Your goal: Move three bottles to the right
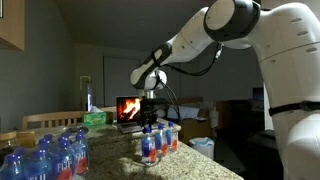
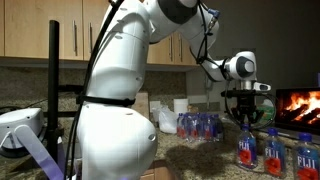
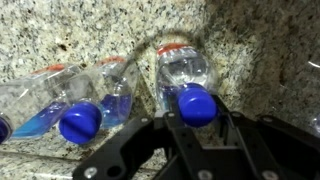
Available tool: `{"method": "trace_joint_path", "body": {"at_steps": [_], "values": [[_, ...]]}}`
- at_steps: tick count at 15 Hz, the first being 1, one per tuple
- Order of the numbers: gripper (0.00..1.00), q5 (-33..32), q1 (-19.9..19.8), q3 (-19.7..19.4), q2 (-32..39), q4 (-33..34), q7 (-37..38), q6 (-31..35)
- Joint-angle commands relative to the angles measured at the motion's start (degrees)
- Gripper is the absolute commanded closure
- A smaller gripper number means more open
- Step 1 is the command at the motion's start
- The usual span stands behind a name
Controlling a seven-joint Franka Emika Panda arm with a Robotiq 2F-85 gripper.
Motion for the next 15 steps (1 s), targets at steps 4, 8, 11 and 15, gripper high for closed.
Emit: {"method": "trace_joint_path", "body": {"at_steps": [4, 8, 11, 15], "values": [[0.34, -0.16, -0.65, 0.36, 0.73, 2.46, -2.07, -2.89], [0.08, -0.05, -0.69, 0.35, 0.77, 3.18, -2.15, -3.23], [0.0, 0.11, -0.68, 0.38, -0.05, 3.26, -2.05, -3.32], [0.0, 1.49, -0.85, 0.41, -5.53, 1.15, -1.95, -3.71]]}}
